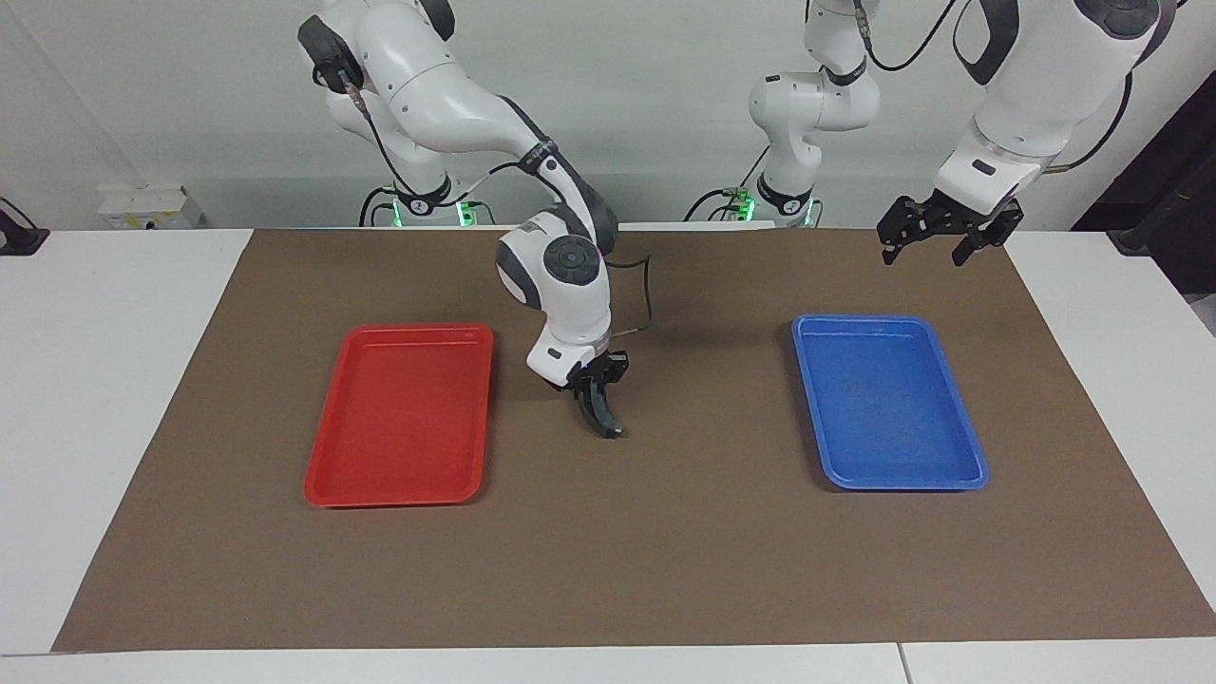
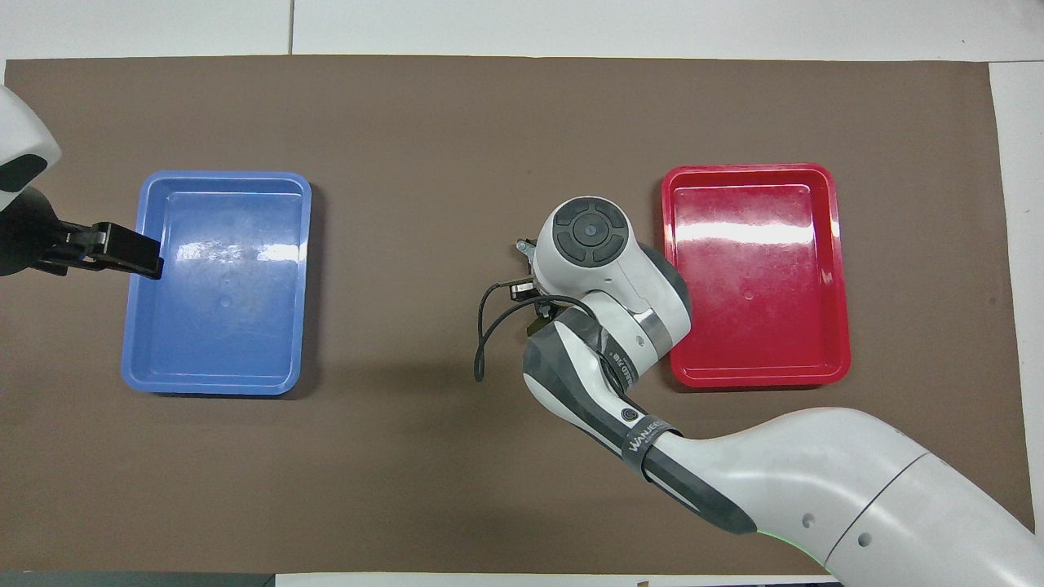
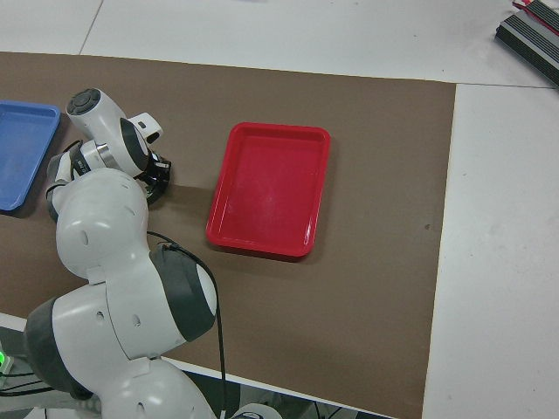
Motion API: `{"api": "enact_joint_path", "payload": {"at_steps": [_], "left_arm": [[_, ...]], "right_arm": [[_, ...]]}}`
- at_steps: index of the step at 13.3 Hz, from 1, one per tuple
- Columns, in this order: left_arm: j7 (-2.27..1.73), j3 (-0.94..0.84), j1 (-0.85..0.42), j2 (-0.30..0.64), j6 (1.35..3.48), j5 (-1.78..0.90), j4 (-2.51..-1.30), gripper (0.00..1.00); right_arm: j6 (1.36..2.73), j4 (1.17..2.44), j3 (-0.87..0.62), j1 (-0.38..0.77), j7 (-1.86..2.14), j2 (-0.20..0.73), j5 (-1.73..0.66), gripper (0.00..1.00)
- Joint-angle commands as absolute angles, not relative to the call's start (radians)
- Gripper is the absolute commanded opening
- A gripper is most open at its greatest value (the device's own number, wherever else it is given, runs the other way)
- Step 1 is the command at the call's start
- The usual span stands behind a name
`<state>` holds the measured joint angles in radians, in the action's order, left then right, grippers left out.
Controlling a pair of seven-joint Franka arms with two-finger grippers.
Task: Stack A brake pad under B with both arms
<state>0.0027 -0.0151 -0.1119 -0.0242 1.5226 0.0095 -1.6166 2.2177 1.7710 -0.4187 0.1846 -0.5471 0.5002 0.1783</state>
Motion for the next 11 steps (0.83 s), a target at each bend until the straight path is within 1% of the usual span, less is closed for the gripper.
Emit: {"api": "enact_joint_path", "payload": {"at_steps": [1, 2, 3, 4, 6, 8, 9, 11], "left_arm": [[0.018, -0.008, -0.112, -0.041, 1.545, -0.003, -1.643, 1.0], [0.017, -0.008, -0.112, -0.041, 1.545, -0.003, -1.643, 1.0], [0.018, -0.008, -0.112, -0.041, 1.545, -0.003, -1.643, 1.0], [0.017, -0.008, -0.112, -0.041, 1.545, -0.003, -1.643, 1.0], [0.018, -0.008, -0.112, -0.041, 1.546, -0.003, -1.643, 1.0], [0.018, -0.008, -0.112, -0.041, 1.546, -0.003, -1.646, 1.0], [0.018, -0.008, -0.113, -0.043, 1.548, -0.003, -1.651, 1.0], [0.018, -0.008, -0.112, -0.043, 1.549, -0.003, -1.651, 1.0]], "right_arm": [[2.221, 1.796, -0.431, 0.166, -0.531, 0.489, 0.19, 0.25], [2.221, 1.796, -0.431, 0.166, -0.531, 0.488, 0.19, 0.38], [2.221, 1.796, -0.431, 0.167, -0.531, 0.488, 0.19, 0.73], [2.221, 1.796, -0.431, 0.17, -0.534, 0.485, 0.19, 1.0], [2.198, 1.787, -0.431, 0.166, -0.532, 0.46, 0.19, 1.0], [2.165, 1.772, -0.428, 0.158, -0.531, 0.414, 0.184, 1.0], [2.134, 1.763, -0.426, 0.147, -0.531, 0.385, 0.184, 1.0], [2.041, 1.764, -0.417, 0.098, -0.516, 0.293, 0.183, 1.0]]}}
